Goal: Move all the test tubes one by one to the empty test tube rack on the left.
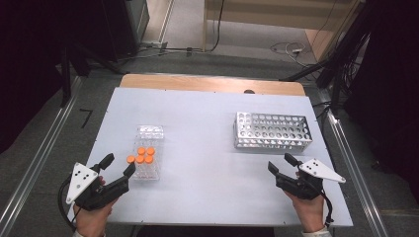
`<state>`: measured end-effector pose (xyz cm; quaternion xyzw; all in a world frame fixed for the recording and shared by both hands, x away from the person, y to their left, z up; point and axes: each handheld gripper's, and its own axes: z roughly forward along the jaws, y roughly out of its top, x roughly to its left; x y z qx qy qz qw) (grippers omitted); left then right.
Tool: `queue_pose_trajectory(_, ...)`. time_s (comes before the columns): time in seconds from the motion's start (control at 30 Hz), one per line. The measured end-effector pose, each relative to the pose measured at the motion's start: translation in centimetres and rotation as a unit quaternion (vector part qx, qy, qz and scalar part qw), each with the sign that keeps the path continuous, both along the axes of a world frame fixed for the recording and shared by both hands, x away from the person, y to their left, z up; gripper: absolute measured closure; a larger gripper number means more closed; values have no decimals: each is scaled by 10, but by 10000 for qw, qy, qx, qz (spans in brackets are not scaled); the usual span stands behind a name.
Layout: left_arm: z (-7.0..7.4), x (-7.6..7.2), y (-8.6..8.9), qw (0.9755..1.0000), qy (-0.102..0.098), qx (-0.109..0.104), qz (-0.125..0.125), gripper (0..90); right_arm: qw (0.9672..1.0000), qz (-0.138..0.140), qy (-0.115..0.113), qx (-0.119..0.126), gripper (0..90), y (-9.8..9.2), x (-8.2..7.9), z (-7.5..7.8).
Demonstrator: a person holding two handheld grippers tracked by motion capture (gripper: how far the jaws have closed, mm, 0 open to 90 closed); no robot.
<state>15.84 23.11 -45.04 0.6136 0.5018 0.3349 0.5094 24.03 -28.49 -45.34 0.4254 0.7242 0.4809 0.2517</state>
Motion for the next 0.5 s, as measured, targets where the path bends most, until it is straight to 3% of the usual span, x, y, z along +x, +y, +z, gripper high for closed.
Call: queue_pose_trajectory(0.5, -5, -2, 6, 10000, 42, -13, 45, 255, 9996, -268, 0, 45, 290, -20, -4, -1)
